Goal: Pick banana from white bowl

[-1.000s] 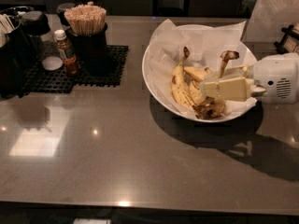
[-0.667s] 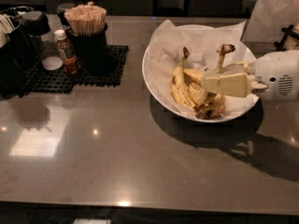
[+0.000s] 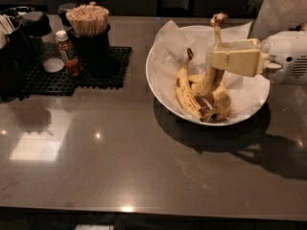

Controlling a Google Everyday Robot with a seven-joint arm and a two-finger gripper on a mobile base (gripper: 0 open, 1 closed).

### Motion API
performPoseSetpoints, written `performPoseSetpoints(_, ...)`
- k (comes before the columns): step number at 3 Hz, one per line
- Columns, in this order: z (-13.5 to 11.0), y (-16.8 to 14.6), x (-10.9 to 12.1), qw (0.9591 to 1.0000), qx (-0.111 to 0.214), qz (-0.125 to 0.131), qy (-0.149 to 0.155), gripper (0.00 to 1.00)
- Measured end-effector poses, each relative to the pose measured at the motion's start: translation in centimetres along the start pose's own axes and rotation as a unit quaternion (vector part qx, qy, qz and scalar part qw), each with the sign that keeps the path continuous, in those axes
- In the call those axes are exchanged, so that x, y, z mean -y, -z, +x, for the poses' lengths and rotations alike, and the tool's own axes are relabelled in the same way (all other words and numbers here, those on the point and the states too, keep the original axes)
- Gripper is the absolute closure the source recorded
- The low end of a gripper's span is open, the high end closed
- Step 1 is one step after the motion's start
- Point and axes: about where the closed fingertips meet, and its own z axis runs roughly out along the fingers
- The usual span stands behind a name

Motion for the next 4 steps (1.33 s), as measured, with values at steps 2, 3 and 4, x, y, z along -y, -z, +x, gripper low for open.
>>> performPoseSetpoints(2, -4.9, 2.2, -2.0, 0.9914, 0.112, -0.064, 0.023, 1.0)
performPoseSetpoints(3, -5.8, 3.5, -3.0, 0.9832, 0.149, -0.104, 0.013, 1.0)
performPoseSetpoints(4, -5.9, 3.6, -3.1, 0.9825, 0.151, -0.108, 0.013, 1.0)
